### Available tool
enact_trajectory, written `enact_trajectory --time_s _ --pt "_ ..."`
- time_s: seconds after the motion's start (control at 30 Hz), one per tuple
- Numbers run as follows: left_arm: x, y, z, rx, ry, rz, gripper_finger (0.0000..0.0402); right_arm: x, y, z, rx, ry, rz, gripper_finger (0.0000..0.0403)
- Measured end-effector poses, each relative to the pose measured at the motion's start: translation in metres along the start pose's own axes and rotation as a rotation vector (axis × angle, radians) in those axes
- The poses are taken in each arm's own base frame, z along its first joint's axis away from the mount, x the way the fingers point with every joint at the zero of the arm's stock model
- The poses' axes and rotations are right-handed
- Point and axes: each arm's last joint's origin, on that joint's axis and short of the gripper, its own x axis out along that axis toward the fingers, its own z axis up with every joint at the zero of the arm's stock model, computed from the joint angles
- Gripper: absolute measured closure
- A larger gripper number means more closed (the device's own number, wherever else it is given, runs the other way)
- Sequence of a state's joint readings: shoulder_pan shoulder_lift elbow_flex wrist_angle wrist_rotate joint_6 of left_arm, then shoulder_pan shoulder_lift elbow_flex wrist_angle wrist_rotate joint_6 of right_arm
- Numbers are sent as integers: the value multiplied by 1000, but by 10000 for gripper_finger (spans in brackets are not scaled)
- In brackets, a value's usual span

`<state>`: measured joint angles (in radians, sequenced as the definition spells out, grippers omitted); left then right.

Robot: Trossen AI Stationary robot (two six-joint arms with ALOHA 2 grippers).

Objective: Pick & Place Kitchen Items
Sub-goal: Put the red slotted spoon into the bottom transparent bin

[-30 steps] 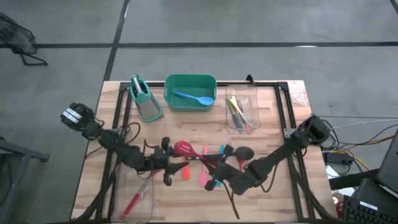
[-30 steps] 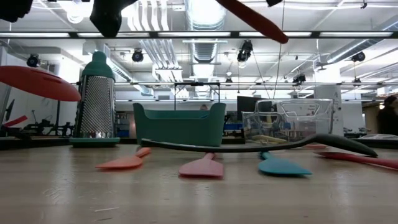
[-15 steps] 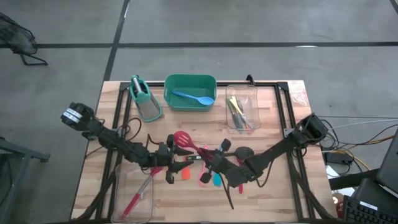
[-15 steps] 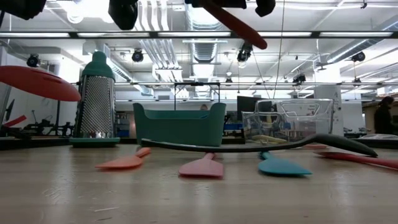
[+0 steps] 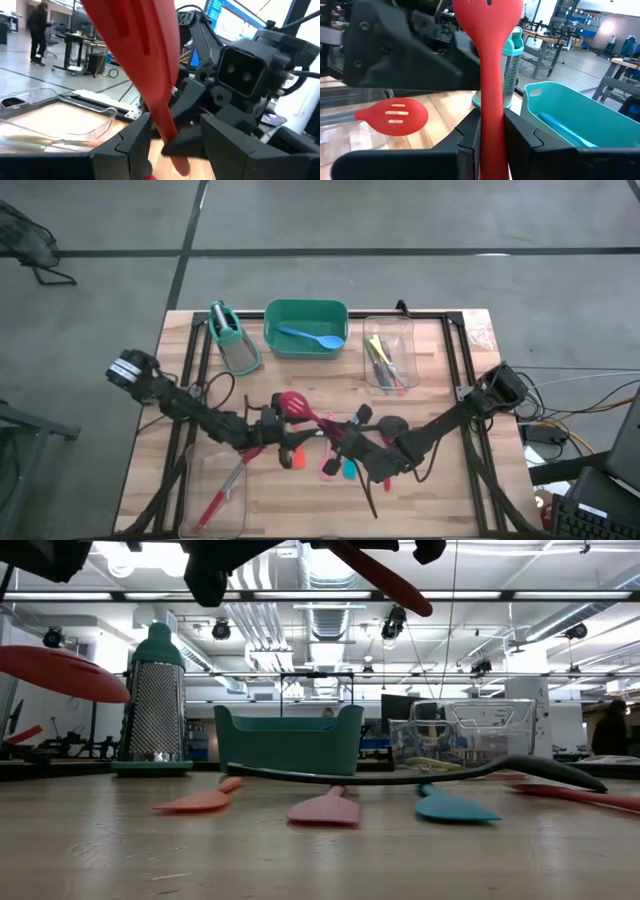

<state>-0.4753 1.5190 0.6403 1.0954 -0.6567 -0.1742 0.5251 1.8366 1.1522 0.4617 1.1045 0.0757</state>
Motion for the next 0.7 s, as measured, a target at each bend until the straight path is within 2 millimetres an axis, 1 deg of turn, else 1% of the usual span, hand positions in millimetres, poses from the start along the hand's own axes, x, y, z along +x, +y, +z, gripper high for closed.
enact_trajectory --time_s 0.23,0.43,0.5,0.57,0.7 --pt "11 -1 0 50 -8 17 225 0 0 0 -2 1 7 346" --pt "12 0 1 46 -6 18 231 0 0 0 -2 2 13 345" --pt "12 0 0 46 -3 20 243 0 0 -1 -6 4 14 345" --pt "12 0 0 54 2 21 262 0 1 -1 -11 6 28 345" --pt "12 1 0 90 3 27 319 0 1 -1 -19 11 52 344"
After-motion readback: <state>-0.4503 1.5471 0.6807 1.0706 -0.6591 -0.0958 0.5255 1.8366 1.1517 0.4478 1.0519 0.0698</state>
